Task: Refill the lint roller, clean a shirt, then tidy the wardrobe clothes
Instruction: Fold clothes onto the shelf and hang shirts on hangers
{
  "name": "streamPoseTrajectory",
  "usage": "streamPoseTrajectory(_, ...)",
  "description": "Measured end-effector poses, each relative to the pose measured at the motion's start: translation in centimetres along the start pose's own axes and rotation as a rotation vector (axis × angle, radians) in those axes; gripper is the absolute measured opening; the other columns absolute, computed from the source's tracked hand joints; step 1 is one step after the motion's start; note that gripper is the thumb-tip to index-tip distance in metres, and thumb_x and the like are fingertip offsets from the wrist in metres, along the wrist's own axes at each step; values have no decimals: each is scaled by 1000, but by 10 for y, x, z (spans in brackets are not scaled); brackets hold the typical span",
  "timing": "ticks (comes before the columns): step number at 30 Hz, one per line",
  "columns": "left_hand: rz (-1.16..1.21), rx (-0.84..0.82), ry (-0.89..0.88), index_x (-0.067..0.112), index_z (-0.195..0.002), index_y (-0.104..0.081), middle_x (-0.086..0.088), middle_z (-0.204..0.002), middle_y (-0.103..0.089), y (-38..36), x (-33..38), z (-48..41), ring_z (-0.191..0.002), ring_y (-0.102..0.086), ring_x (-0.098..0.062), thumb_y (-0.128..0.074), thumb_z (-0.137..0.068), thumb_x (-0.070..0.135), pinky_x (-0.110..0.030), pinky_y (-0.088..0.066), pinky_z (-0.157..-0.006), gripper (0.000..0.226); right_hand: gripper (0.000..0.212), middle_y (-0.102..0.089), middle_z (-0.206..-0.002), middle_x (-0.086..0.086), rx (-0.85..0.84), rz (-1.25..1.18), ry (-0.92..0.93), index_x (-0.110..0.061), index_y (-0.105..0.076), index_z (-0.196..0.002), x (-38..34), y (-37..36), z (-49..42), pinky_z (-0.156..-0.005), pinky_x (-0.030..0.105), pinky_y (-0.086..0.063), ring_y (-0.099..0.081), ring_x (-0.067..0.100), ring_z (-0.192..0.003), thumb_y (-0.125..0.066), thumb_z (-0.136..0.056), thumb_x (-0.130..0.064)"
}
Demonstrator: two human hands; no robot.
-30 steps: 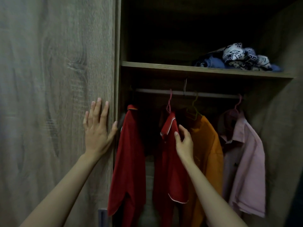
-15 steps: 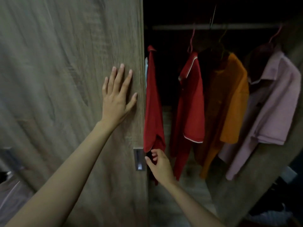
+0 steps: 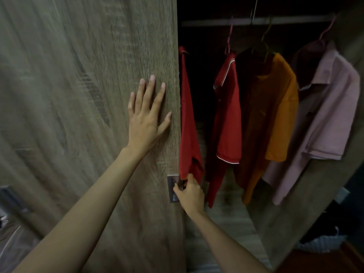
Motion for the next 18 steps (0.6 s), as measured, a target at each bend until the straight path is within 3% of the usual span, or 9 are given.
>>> streamPoseTrajectory(5, 16, 2, -15, 17, -150, -30, -14, -158, -22, -4, 13, -3, -147, -12, -29, -52, -95, 41, -46, -9, -118, 64, 32, -65, -91, 1, 6, 1, -20, -15, -51, -95, 12, 9, -4, -69, 37, -54, -66, 22, -84, -62, -81, -42)
streamPoseTrajectory(10, 8, -2, -64, 16, -150, -31, -14, -158, -23, -13, 37, -8, -147, -13, -29, -52, -96, 41, -48, -14, -118, 63, 34, -67, -96, 0, 18, -4, -61, -17, -58, -104, 34, 29, -10, -72, 33, -54, -67, 18, -85, -63, -82, -43)
streamPoseTrajectory(14, 17, -14, -111, 17, -150, -30, -14, -158, -23, -26, 62, -7, -147, -13, -28, -52, -96, 42, -47, -13, -119, 63, 26, -67, -92, -7, 38, 0, -89, -21, -57, -96, 58, 52, -16, -68, 32, -53, -65, 12, -81, -65, -81, -41)
streamPoseTrajectory(18, 24, -24, -150, 18, -150, -30, -12, -158, -24, -40, 91, -4, -147, -15, -27, -52, -96, 42, -46, -11, -119, 63, 23, -66, -90, -9, 60, 35, -98, -21, -56, -95, 83, 84, -21, -58, 18, -43, -59, 4, -75, -65, -84, -39)
Point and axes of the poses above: each hand's wrist, its own z-axis away from the middle knuckle, its own y-axis out of the back of the hand, x = y × z, the point moved 2 cm from there along -z, towards the middle knuckle
